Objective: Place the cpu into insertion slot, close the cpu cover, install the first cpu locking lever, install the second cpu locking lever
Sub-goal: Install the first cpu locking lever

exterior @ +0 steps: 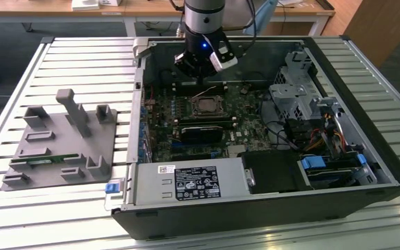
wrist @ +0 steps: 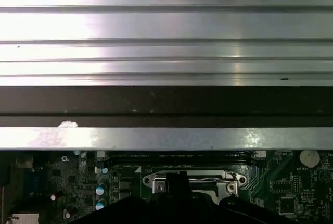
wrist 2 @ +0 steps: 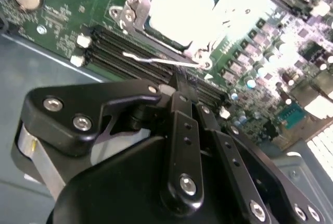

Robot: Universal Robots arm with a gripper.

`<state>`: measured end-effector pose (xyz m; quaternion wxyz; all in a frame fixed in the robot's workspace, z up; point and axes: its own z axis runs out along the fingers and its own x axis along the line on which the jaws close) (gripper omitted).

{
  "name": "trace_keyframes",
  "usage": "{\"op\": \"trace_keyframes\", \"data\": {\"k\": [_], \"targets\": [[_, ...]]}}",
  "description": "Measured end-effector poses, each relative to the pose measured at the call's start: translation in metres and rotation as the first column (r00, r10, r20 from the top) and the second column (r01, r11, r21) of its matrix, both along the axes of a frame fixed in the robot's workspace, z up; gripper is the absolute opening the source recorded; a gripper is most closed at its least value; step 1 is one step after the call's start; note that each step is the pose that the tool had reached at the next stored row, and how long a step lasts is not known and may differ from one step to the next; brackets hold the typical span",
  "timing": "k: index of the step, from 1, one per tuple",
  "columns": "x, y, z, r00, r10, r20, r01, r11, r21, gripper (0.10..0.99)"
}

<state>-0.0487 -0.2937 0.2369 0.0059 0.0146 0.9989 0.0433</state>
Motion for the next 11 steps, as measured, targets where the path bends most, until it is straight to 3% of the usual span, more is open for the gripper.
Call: {"op": "trace_keyframes", "data": {"k": [11], "targets": [[0.0081, 0.0, -0.008, 1.0, 0.0, 0.0, 0.0, 1.0, 0.0, 0.106]]}}
